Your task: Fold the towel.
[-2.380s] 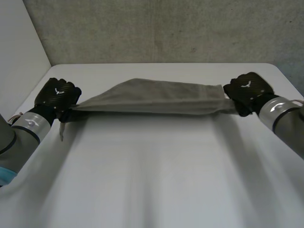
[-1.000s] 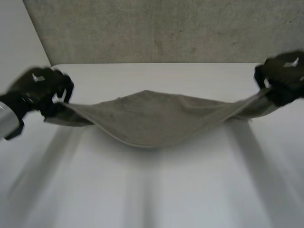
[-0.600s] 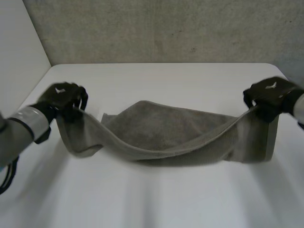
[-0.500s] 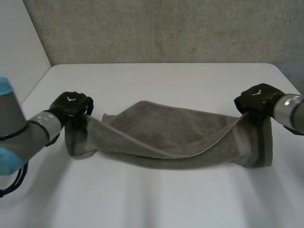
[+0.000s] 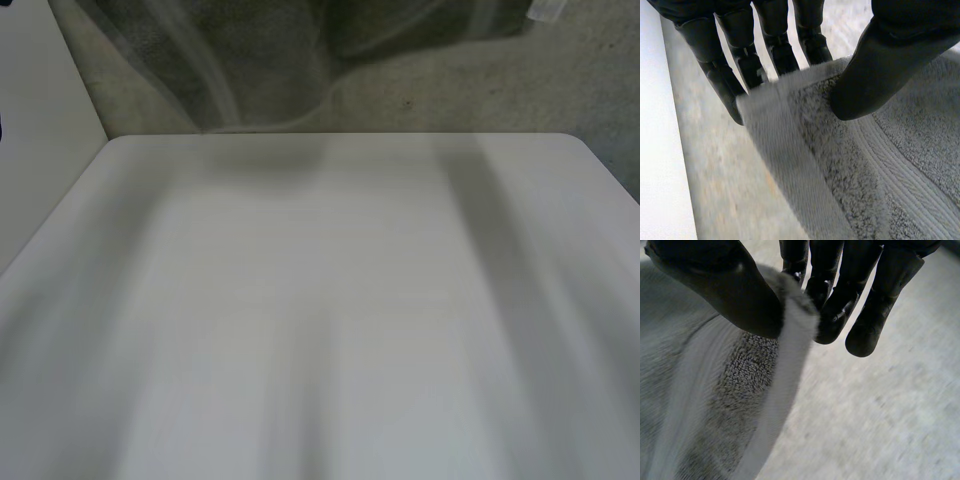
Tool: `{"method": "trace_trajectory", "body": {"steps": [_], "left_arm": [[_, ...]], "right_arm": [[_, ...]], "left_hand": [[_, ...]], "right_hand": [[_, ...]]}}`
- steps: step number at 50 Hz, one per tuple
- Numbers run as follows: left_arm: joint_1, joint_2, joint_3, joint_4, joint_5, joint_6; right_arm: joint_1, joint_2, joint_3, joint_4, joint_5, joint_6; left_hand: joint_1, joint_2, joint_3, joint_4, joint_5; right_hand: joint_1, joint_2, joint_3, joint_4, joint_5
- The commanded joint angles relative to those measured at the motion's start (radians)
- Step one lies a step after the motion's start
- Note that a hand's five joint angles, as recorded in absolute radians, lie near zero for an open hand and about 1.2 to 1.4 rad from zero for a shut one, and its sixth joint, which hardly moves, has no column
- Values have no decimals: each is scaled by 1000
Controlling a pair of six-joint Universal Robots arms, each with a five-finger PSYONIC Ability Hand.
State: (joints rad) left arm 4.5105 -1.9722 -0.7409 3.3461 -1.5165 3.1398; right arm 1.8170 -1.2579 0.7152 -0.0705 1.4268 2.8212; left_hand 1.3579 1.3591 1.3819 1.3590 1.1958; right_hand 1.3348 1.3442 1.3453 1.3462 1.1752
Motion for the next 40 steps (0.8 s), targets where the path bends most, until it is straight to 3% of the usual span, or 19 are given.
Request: {"method": "trace_trajectory", "body": {"steps": [1, 4, 6, 7, 9, 10, 12, 17, 20, 33, 36, 40], "left_arm": [[52, -11, -199, -2, 18, 13], [76, -14, -328, 32, 91, 16], [90, -16, -484, 97, 197, 45], [90, -16, -485, 98, 197, 45], [95, -22, -650, 179, 280, 136], [95, -22, -650, 179, 280, 137], [105, -42, -792, 249, 335, 267], [150, -68, -937, 263, 387, 422], [186, -53, -995, 256, 424, 457], [294, 206, -1063, 150, 533, 402], [306, 280, -1074, 122, 539, 352], [317, 398, -1095, 86, 571, 278]], "right_arm": [[7, 187, -84, 316, -87, -132], [4, 198, 39, 310, -152, -152], [4, 203, 110, 301, -178, -163], [4, 210, 177, 279, -195, -181], [5, 219, 254, 251, -207, -203], [7, 229, 335, 217, -219, -230], [5, 241, 407, 177, -220, -258], [7, 279, 583, 64, -221, -327], [-10, 272, 644, 38, -226, -342], [-101, 0, 768, 58, -256, -315], [-140, -125, 783, 144, -272, -280], [-169, -188, 782, 240, -304, -282]], "left_hand": [[38, 37, 14, 37, 26], [38, 37, 14, 37, 26], [38, 37, 14, 37, 26], [38, 37, 14, 37, 26], [38, 37, 14, 37, 26], [38, 37, 14, 37, 26], [38, 37, 14, 37, 26], [38, 37, 14, 37, 26], [38, 37, 14, 37, 26], [38, 37, 14, 37, 26], [38, 37, 14, 37, 26], [38, 37, 14, 37, 26]], "right_hand": [[61, 52, 51, 50, 47], [61, 52, 51, 50, 47], [61, 52, 51, 50, 47], [61, 52, 51, 50, 47], [61, 52, 51, 50, 47], [61, 52, 51, 50, 47], [61, 52, 51, 50, 47], [61, 52, 51, 50, 47], [61, 52, 51, 50, 47], [61, 52, 51, 50, 47], [61, 52, 51, 50, 47], [61, 52, 51, 50, 47]]}}
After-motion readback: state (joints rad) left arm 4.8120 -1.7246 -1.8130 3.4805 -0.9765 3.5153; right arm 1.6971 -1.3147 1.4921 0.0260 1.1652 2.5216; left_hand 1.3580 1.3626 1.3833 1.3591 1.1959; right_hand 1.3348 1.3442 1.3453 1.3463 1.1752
